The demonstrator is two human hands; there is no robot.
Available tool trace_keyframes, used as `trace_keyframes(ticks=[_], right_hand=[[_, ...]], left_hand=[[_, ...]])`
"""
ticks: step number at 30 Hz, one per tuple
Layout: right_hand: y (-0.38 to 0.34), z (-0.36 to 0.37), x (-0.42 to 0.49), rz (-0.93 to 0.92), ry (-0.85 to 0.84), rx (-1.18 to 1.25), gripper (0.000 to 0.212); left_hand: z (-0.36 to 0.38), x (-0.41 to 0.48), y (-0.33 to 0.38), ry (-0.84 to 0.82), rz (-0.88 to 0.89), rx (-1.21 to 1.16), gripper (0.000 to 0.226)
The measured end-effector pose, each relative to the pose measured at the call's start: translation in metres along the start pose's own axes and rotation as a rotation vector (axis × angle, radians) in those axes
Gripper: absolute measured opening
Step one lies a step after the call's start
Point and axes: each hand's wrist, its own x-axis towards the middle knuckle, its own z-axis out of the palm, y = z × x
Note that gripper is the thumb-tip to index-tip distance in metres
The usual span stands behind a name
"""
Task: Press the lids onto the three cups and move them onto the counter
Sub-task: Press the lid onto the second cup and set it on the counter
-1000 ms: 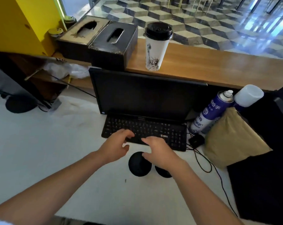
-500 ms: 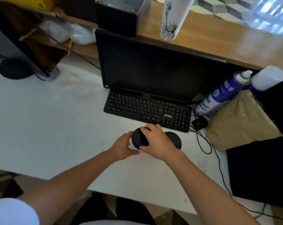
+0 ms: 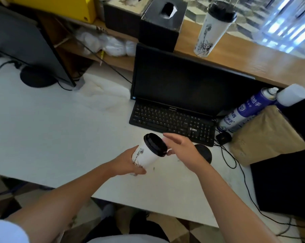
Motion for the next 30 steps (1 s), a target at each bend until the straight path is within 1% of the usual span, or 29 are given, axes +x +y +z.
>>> trace_keyframes(ticks=[3,6,8,11,13,16,18,19,22,24,26,28,30], right_hand=[[-0.016,0.019,-0.012,-0.05,-0.006,0.089,0.035],[-0.026,0.038,-0.025,-0.142,0.019,0.037,0.036],[-0.029,0.05,-0.03,-0.164,0.05,0.018,0.037],[-0.029,0.064,-0.035,-0.181,0.087,-0.017,0.035],[-0.028,0.073,-0.036,-0.19,0.092,-0.062,0.038],[-0.028,0.081,-0.031,-0.219,0.079,-0.259,0.051],[-0.031,0.084,-0.024,-0.234,0.08,-0.407,0.057],[-0.033,0.086,-0.02,-0.239,0.084,-0.447,0.057],[-0.038,0.089,-0.013,-0.234,0.104,-0.455,0.046],[-0.04,0.086,-0.01,-0.229,0.115,-0.486,0.049],[-0.043,0.081,-0.008,-0.226,0.122,-0.581,0.052],[-0.044,0.074,-0.009,-0.222,0.124,-0.657,0.052],[-0.043,0.068,-0.009,-0.216,0.14,-0.668,0.05]], left_hand=[[-0.023,-0.013,-0.003,-0.124,-0.032,-0.082,0.063],[-0.039,-0.02,-0.01,-0.285,-0.059,-0.167,0.056],[-0.048,-0.023,-0.014,-0.379,-0.076,-0.219,0.055],[-0.059,-0.026,-0.017,-0.456,-0.064,-0.241,0.053],[-0.062,-0.029,-0.02,-0.416,-0.063,-0.177,0.057],[-0.062,-0.032,-0.019,-0.222,-0.066,-0.084,0.068],[-0.061,-0.034,-0.015,-0.114,-0.036,-0.056,0.064],[-0.061,-0.034,-0.013,-0.084,-0.023,-0.05,0.061],[-0.063,-0.033,-0.006,-0.075,-0.01,-0.023,0.054],[-0.064,-0.031,0.0,-0.114,-0.008,0.003,0.052],[-0.063,-0.03,0.005,-0.122,-0.005,0.043,0.052],[-0.057,-0.028,0.011,-0.074,0.018,0.077,0.05],[-0.05,-0.024,0.017,-0.017,0.043,0.083,0.048]])
